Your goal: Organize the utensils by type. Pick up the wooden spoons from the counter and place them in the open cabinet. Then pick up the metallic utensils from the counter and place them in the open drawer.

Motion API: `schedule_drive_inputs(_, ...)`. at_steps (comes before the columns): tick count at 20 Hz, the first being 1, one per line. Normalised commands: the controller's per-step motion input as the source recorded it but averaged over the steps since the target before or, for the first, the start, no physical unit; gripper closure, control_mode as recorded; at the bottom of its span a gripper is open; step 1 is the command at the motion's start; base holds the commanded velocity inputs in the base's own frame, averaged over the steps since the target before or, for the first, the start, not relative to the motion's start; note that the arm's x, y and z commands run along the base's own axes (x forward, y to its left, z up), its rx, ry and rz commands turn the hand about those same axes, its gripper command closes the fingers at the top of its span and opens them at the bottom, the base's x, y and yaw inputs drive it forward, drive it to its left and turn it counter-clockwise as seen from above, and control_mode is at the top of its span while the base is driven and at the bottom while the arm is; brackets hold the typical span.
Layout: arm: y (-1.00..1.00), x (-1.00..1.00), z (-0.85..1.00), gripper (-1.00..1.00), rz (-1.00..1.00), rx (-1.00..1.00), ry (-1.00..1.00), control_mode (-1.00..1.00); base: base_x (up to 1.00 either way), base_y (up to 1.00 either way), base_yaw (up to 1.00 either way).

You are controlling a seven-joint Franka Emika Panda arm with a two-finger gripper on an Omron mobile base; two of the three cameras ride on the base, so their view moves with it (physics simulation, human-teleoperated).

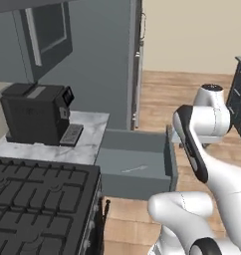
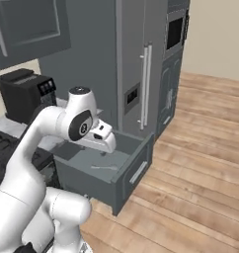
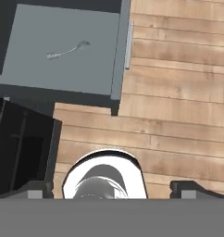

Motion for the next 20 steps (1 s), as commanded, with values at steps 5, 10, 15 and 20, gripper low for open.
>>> schedule_drive_inputs(5, 0.00, 0.00, 0.00, -1.00, 0.00, 0.00, 0.00, 1.00, -0.07, -0.27, -0.83)
schedule_drive_inputs(10, 0.00, 0.00, 0.00, -1.00, 0.00, 0.00, 0.00, 1.00, 0.00, -0.06, -1.00)
schedule_drive_inputs(15, 0.00, 0.00, 0.00, -1.00, 0.00, 0.00, 0.00, 1.00, 0.00, -0.05, -1.00)
schedule_drive_inputs(20, 0.00, 0.00, 0.00, -1.00, 0.00, 0.00, 0.00, 1.00, 0.00, -0.03, -1.00)
